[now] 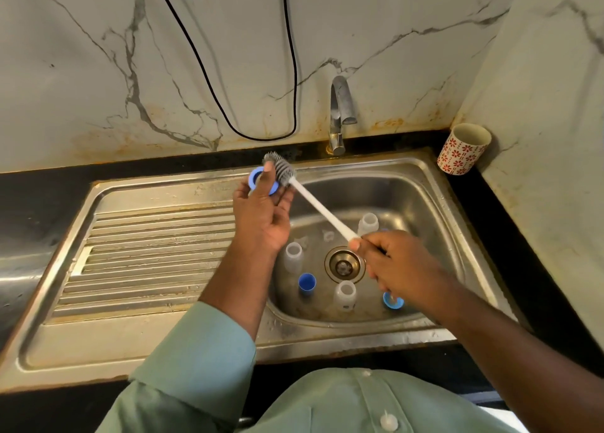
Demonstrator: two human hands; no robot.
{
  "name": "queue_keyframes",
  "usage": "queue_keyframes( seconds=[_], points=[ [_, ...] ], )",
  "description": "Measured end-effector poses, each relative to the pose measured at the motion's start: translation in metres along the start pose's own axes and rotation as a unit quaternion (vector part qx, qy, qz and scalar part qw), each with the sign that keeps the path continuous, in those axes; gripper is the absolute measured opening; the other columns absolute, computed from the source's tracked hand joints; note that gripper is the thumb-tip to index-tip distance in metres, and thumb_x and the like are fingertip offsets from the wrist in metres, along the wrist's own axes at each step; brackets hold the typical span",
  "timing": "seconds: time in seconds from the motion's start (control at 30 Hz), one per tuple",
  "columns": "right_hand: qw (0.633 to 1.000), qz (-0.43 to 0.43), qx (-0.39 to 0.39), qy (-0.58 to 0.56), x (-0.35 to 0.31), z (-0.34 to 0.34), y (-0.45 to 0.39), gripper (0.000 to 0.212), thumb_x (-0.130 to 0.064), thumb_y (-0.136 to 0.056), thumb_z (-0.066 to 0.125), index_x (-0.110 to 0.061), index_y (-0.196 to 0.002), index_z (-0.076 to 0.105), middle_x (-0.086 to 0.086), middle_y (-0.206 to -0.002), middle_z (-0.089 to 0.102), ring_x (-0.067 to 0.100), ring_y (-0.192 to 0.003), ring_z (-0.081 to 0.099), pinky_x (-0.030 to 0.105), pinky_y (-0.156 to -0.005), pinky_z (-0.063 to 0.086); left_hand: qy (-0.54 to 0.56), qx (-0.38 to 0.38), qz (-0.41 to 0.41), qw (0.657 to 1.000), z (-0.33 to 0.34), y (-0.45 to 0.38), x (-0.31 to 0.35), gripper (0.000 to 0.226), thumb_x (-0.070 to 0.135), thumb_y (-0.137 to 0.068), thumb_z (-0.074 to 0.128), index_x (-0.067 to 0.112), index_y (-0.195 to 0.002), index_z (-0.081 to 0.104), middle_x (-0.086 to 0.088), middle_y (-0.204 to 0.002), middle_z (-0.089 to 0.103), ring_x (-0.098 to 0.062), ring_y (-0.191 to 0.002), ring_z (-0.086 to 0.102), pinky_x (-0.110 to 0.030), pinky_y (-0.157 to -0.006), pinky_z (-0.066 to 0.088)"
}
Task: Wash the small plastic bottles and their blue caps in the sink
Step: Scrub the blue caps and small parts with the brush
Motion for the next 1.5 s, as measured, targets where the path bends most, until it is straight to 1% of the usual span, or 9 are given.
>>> queue_keyframes(
  seconds=[0.17,0.3,0.4,0.8,0.93,1.07,1.17,1.3,1.5],
  points=[
    [1.000,0.002,-0.027,-0.003,-0.008,0.007,0.003,0.036,-0.040,-0.098,0.051,-0.008,-0.085,0.063,0.005,-0.065,0.056,0.011,-0.049,0.048,0.024,-0.048,0.045,0.052,0.033,0.041,0.997,-0.003,-0.011,0.019,0.045,0.001,-0.087,0.071,0.007,-0.126,0.049,-0.021,-0.123,0.063,-0.029,-0.099,0.070,-0.037,-0.072,0.062],
    [0.998,0.041,-0.016,-0.036,-0.007,0.002,-0.004,0.032,-0.040,-0.099,0.050,-0.012,-0.089,0.064,0.005,-0.065,0.057,0.015,-0.049,0.049,0.027,-0.046,0.048,-0.046,0.013,0.017,0.999,0.001,-0.004,0.004,0.038,-0.001,-0.087,0.070,0.011,-0.117,0.050,-0.019,-0.115,0.064,-0.034,-0.102,0.069,-0.038,-0.075,0.062],
    [0.999,0.029,-0.030,-0.023,-0.008,0.007,0.000,0.032,-0.040,-0.098,0.051,-0.012,-0.088,0.063,0.003,-0.064,0.058,0.012,-0.047,0.049,0.024,-0.044,0.046,0.011,0.036,0.036,0.999,-0.007,-0.010,0.016,0.035,-0.002,-0.086,0.070,0.013,-0.112,0.052,-0.019,-0.120,0.061,-0.033,-0.104,0.068,-0.036,-0.076,0.062],
    [0.997,0.047,0.007,-0.064,-0.002,-0.010,0.001,0.032,-0.040,-0.097,0.053,-0.011,-0.087,0.066,0.003,-0.060,0.059,0.009,-0.042,0.047,0.024,-0.042,0.042,-0.142,-0.059,-0.013,0.988,0.006,-0.007,0.000,0.030,-0.004,-0.087,0.068,0.009,-0.111,0.057,-0.022,-0.117,0.066,-0.034,-0.098,0.072,-0.044,-0.084,0.060],
    [0.997,0.040,-0.019,-0.062,0.001,-0.005,0.007,0.033,-0.039,-0.097,0.054,-0.010,-0.086,0.066,0.003,-0.059,0.058,0.010,-0.043,0.047,0.025,-0.043,0.042,-0.106,-0.036,-0.003,0.994,-0.005,-0.019,0.013,0.031,-0.001,-0.088,0.067,0.006,-0.117,0.062,-0.021,-0.122,0.065,-0.033,-0.106,0.069,-0.042,-0.082,0.061],
    [0.996,0.051,0.008,-0.068,0.003,-0.011,0.001,0.034,-0.040,-0.097,0.054,-0.011,-0.088,0.067,0.001,-0.059,0.059,0.010,-0.042,0.047,0.027,-0.045,0.042,-0.225,-0.092,-0.053,0.969,0.001,-0.008,-0.013,0.023,0.002,-0.087,0.069,0.010,-0.107,0.064,-0.013,-0.103,0.073,-0.027,-0.094,0.072,-0.035,-0.071,0.061],
    [0.997,0.043,0.001,-0.070,0.006,-0.010,0.006,0.034,-0.041,-0.096,0.055,-0.011,-0.086,0.067,0.001,-0.058,0.058,0.009,-0.041,0.046,0.025,-0.043,0.041,-0.206,-0.077,-0.053,0.974,-0.001,-0.013,-0.004,0.019,0.000,-0.086,0.069,0.017,-0.091,0.061,-0.007,-0.089,0.071,-0.021,-0.083,0.070,-0.030,-0.060,0.059],
    [0.997,0.047,0.011,-0.065,0.006,-0.008,0.003,0.035,-0.043,-0.096,0.054,-0.012,-0.086,0.067,0.002,-0.060,0.060,0.011,-0.044,0.049,0.028,-0.047,0.045,-0.152,-0.084,-0.083,0.981,-0.001,-0.011,-0.015,0.039,-0.007,-0.085,0.067,0.008,-0.119,0.057,-0.017,-0.112,0.070,-0.030,-0.097,0.072,-0.044,-0.070,0.062],
    [0.996,0.054,-0.012,-0.076,0.012,-0.001,0.011,0.035,-0.043,-0.097,0.054,-0.012,-0.083,0.065,0.001,-0.060,0.058,0.011,-0.045,0.046,0.026,-0.044,0.041,-0.069,-0.055,-0.058,0.994,-0.002,-0.015,-0.002,0.044,0.000,-0.092,0.061,0.007,-0.135,0.053,-0.019,-0.128,0.061,-0.031,-0.107,0.066,-0.035,-0.069,0.062]
  ],
)
Point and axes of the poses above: each hand's wrist, its own y-axis away from the middle knuckle, its own z-axis out of the palm, x = y × z, the point moved 10 cm from there along -y, towards the middle knuckle
